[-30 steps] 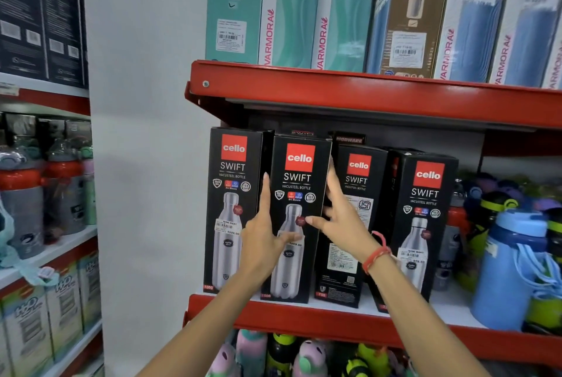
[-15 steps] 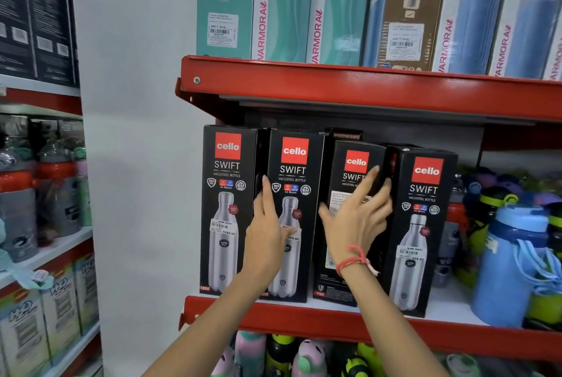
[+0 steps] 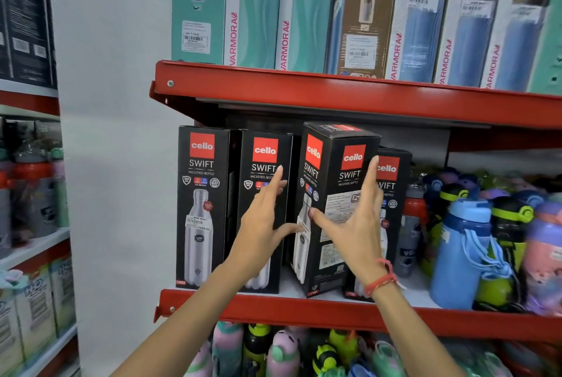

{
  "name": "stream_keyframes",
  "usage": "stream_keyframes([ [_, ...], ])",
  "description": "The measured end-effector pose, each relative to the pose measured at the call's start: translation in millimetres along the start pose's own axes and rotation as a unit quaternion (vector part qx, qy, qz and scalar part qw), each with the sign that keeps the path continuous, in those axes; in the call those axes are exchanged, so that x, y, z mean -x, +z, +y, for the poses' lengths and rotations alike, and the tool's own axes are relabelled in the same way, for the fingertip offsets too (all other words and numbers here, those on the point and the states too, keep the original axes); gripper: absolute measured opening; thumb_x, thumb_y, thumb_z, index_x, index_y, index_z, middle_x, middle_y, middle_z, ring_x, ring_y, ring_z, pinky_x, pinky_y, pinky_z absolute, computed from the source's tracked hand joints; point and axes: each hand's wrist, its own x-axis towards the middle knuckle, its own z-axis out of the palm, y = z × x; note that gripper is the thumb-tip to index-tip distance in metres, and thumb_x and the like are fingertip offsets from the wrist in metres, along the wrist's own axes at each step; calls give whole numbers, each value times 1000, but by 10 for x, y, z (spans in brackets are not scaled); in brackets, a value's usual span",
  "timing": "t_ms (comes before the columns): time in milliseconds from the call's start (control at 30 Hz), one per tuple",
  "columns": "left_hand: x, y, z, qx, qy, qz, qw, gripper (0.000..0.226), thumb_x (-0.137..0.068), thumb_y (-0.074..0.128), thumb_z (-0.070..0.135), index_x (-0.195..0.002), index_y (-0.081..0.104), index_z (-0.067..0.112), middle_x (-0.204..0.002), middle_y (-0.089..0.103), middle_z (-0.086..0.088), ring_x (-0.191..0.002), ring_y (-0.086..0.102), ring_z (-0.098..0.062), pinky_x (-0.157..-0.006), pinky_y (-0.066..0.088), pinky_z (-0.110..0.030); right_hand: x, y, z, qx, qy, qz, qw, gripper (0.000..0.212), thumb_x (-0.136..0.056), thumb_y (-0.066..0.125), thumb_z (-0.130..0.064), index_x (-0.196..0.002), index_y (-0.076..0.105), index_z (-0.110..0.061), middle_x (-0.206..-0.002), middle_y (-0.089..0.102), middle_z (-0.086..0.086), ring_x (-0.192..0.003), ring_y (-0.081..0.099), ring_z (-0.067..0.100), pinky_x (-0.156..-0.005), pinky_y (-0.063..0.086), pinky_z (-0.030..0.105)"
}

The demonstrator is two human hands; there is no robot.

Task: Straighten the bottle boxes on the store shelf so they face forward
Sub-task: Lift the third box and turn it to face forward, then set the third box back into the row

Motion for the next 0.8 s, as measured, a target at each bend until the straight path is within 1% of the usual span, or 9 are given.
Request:
stream_keyframes([
  [67,-21,-15,66,52,-34,-34,998,113,-67,82,35,-150,5,33,-140,40,14,-132,41,-7,-108,41,-37,-32,-175,-15,-35,-19,-32,999,130,-67,86,-24,-149,-12,-40,-147,21,-17,-121,22,-24,-102,22,8],
  [133,-43,-34,130,109,-70,-68,989,121,-59,83,43,-151,4,36,-144,40,10,-133,41,-8,-107,42,-37,-74,-350,-35,-79,-24,-87,993,130,-65,87,-26,-147,-11,-46,-154,15,-22,-138,17,-13,-117,22,28],
  [200,-44,-38,203,149,-87,-112,979,122,-59,86,38,-150,5,36,-141,43,17,-127,44,5,-103,41,-22,-98,-490,-45,-115,-28,-141,983,129,-64,87,-25,-147,-8,-48,-159,18,-14,-143,24,3,-116,29,45],
  [267,-33,-40,271,181,-88,-146,969,115,-65,86,17,-150,10,29,-132,51,22,-117,49,14,-96,42,-10,-114,-560,-51,-149,-30,-178,972,127,-63,86,-20,-149,-4,-43,-158,25,-12,-140,33,3,-113,36,45],
  [400,-27,11,344,190,-92,-103,972,111,-63,87,9,-147,17,27,-129,58,14,-116,56,1,-99,48,-23,-238,-584,6,-152,-29,-227,962,124,-68,84,-11,-150,-4,-41,-158,23,-12,-140,30,0,-114,34,44],
  [533,-51,227,332,150,-92,-29,984,117,-58,90,15,-146,15,34,-128,61,13,-117,58,-9,-99,49,-38,-459,-573,41,-114,-19,-298,948,125,-75,80,-10,-146,-16,-45,-149,21,-33,-126,32,-22,-109,33,24],
  [600,-96,353,328,116,-97,0,988,119,-61,88,12,-147,9,38,-124,62,13,-108,62,-10,-94,50,-30,-552,-532,99,-97,-18,-313,945,125,-77,77,-4,-146,-21,-42,-134,29,-40,-113,42,-26,-106,35,23],
  [700,-166,506,293,70,-119,25,990,121,-67,84,8,-149,-1,35,-110,64,8,-83,62,-6,-72,43,-7,-618,-420,228,-67,-11,-305,950,121,-79,73,1,-146,-19,-42,-123,41,-36,-104,59,-10,-108,41,36],
  [800,-208,626,216,31,-141,25,989,120,-71,81,8,-151,-5,32,-106,71,-7,-77,66,-16,-70,45,-17,-642,-277,359,-58,-7,-284,957,116,-82,68,4,-147,-15,-44,-114,47,-38,-111,61,8,-105,44,47],
])
